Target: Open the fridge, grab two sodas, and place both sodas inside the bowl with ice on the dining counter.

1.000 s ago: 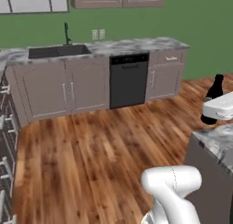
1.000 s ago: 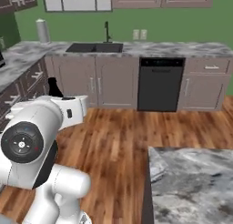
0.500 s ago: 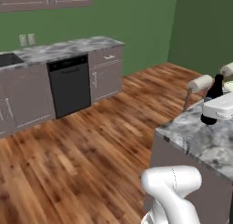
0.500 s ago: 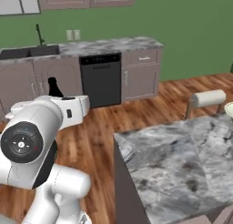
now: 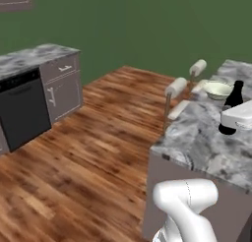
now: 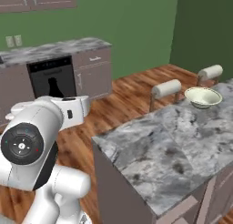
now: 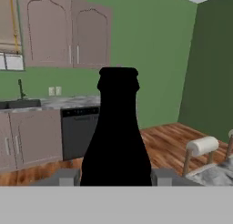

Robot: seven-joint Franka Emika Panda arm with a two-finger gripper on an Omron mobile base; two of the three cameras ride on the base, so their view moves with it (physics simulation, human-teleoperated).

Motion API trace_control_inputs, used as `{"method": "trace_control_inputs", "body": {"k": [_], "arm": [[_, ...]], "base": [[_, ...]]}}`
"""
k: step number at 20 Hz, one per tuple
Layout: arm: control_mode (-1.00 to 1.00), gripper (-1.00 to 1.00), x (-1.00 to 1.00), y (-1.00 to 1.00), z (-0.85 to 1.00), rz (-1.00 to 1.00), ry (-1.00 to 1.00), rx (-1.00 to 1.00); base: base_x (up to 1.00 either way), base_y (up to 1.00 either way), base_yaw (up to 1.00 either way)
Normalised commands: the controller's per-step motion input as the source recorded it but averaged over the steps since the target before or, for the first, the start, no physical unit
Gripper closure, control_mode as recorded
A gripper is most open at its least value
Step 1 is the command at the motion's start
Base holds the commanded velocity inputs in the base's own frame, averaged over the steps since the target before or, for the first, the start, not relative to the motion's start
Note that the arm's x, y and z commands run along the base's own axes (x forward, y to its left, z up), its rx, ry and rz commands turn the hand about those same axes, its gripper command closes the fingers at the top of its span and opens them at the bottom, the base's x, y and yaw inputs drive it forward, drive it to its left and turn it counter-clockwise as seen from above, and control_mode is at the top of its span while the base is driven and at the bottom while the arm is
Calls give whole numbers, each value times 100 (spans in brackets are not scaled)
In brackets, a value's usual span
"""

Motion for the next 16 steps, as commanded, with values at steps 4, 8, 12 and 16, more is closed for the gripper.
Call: {"method": "trace_control_inputs", "body": {"k": [4,8,12,16], "arm": [[100,100,0,0,0,0,0,0],[100,100,0,0,0,0,0,0],[100,100,0,0,0,0,0,0],[100,100,0,0,0,0,0,0]], "base": [[39,80,-48],[36,83,-46],[32,82,-47],[31,80,-47]]}}
